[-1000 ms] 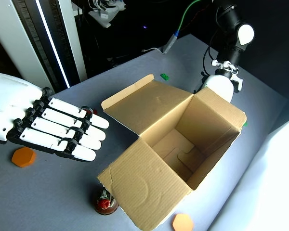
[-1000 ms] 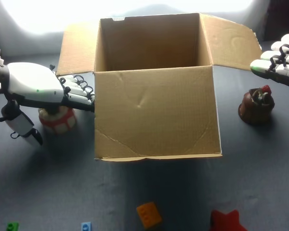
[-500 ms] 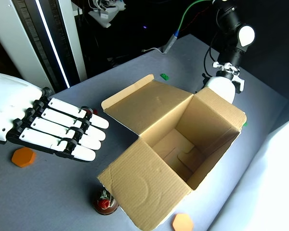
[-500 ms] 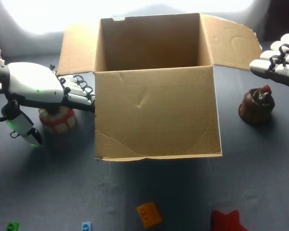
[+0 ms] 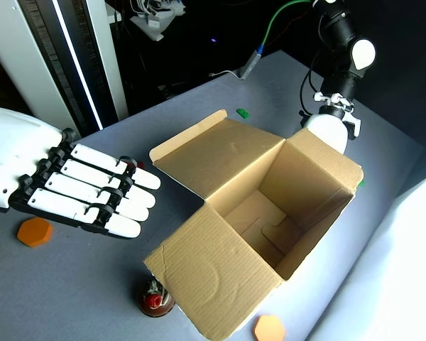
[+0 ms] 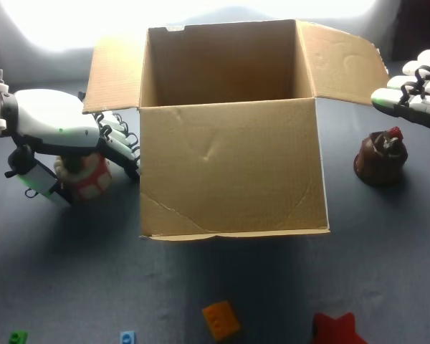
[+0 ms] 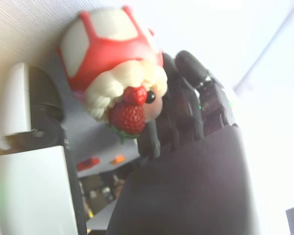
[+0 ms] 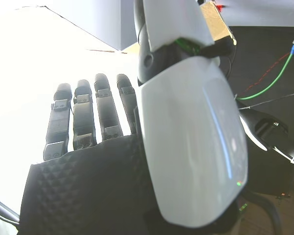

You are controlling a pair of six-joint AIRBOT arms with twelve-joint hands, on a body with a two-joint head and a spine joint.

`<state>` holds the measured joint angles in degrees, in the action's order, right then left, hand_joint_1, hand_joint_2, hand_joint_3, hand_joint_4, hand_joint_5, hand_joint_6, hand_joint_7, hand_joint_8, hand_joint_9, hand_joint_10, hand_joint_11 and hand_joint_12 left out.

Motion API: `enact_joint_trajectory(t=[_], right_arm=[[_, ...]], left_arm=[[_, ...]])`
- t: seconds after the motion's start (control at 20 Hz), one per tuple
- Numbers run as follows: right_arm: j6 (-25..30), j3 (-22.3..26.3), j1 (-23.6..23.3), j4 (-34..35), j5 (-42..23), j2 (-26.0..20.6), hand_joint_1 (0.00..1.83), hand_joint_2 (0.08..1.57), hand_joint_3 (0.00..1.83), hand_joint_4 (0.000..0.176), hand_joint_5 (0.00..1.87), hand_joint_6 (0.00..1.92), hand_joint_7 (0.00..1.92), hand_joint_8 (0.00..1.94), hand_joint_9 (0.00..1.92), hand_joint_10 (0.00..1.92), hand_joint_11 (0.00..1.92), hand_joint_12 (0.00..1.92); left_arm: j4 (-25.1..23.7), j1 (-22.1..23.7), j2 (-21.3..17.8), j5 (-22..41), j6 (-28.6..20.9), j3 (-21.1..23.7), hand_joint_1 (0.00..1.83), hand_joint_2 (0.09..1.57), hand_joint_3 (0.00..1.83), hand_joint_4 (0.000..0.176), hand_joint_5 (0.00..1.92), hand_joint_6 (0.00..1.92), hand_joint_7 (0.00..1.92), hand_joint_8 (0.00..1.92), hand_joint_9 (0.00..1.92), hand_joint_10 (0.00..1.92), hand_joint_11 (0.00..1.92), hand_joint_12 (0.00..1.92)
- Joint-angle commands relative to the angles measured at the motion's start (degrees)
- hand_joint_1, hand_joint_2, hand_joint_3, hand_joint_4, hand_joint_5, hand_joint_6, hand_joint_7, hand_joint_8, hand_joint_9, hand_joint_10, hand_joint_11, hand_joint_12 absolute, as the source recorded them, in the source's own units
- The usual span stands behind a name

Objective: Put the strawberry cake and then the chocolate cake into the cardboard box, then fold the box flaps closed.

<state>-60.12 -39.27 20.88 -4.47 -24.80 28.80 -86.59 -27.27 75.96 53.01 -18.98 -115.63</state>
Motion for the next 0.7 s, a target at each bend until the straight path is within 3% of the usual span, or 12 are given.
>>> enact_joint_trajectory(t=[0.0, 0.05, 0.1, 0.15, 0.2, 0.25, 0.3, 0.35, 0.45, 0.65], right_arm=[[-0.08, 0.06, -0.52, 0.59, -6.72, -0.61, 1.08, 0.97, 0.00, 0.007, 0.00, 0.00, 0.04, 0.01, 0.00, 0.00, 0.00, 0.00], [-0.09, 0.06, -0.52, 0.59, -6.71, -0.61, 1.07, 0.99, 0.01, 0.005, 0.00, 0.00, 0.05, 0.01, 0.00, 0.00, 0.00, 0.00], [-0.10, 0.06, -0.52, 0.59, -6.71, -0.61, 1.07, 0.99, 0.01, 0.005, 0.00, 0.00, 0.05, 0.01, 0.00, 0.00, 0.00, 0.00], [-0.10, 0.06, -0.52, 0.59, -6.71, -0.61, 1.08, 0.99, 0.01, 0.007, 0.00, 0.00, 0.04, 0.01, 0.00, 0.00, 0.00, 0.00], [-0.10, 0.06, -0.52, 0.59, -6.71, -0.61, 1.08, 0.99, 0.01, 0.007, 0.00, 0.00, 0.04, 0.01, 0.00, 0.00, 0.00, 0.00], [-0.10, 0.06, -0.52, 0.59, -6.71, -0.61, 1.06, 1.00, 0.01, 0.009, 0.00, 0.00, 0.03, 0.00, 0.00, 0.00, 0.00, 0.00], [-0.10, 0.06, -0.52, 0.59, -6.71, -0.61, 1.05, 0.99, 0.01, 0.009, 0.00, 0.00, 0.02, 0.00, 0.00, 0.00, 0.00, 0.00], [-0.10, 0.06, -0.51, 0.59, -6.71, -0.61, 1.05, 0.99, 0.01, 0.009, 0.00, 0.00, 0.02, 0.00, 0.00, 0.00, 0.00, 0.00], [-0.10, 0.06, -0.50, 0.59, -6.71, -0.62, 1.07, 0.99, 0.01, 0.004, 0.00, 0.00, 0.03, 0.01, 0.00, 0.00, 0.00, 0.00], [-0.10, 0.06, -0.49, 0.59, -6.71, -0.62, 1.06, 0.99, 0.00, 0.011, 0.00, 0.00, 0.04, 0.01, 0.00, 0.00, 0.00, 0.00]], left_arm=[[1.38, -0.29, -0.30, 0.83, 0.33, -0.15, 1.28, 1.05, 0.00, 0.069, 0.33, 1.08, 0.09, 1.27, 0.14, 1.64, 0.22, 1.89], [1.38, -0.39, -0.35, 0.93, 0.33, -0.25, 1.36, 1.07, 0.01, 0.039, 0.33, 1.30, 0.09, 1.55, 0.25, 1.81, 0.36, 1.92], [1.42, -0.49, -0.39, 1.00, 0.33, -0.32, 1.36, 1.07, 0.01, 0.039, 0.33, 1.30, 0.09, 1.55, 0.25, 1.81, 0.36, 1.92], [1.50, -0.61, -0.49, 1.10, 0.33, -0.29, 1.41, 1.09, 0.01, 0.002, 0.34, 1.37, 0.18, 1.59, 0.33, 1.79, 0.41, 1.87], [1.52, -0.72, -0.67, 1.14, 0.33, -0.14, 1.41, 1.09, 0.01, 0.002, 0.34, 1.37, 0.18, 1.59, 0.33, 1.79, 0.41, 1.87], [1.53, -0.80, -0.84, 1.15, 0.26, 0.02, 1.44, 1.24, 0.03, 0.000, 0.36, 1.38, 0.44, 1.62, 0.56, 1.72, 0.42, 1.84], [1.53, -0.85, -1.12, 1.23, -0.12, 0.19, 1.33, 1.28, 0.01, 0.000, 0.59, 1.42, 0.57, 1.58, 0.65, 1.68, 0.49, 1.85], [1.53, -0.87, -1.33, 1.31, -0.41, 0.28, 1.33, 1.28, 0.01, 0.000, 0.59, 1.42, 0.57, 1.58, 0.65, 1.68, 0.49, 1.85], [1.53, -1.00, -2.30, 1.48, -0.62, 0.85, 1.30, 1.30, 0.01, 0.000, 0.67, 1.60, 0.55, 1.52, 0.61, 1.70, 0.59, 1.92], [1.50, -1.00, -4.58, 1.96, -1.23, 2.18, 1.30, 1.29, 0.01, 0.000, 0.67, 1.59, 0.58, 1.50, 0.61, 1.71, 0.60, 1.92]])
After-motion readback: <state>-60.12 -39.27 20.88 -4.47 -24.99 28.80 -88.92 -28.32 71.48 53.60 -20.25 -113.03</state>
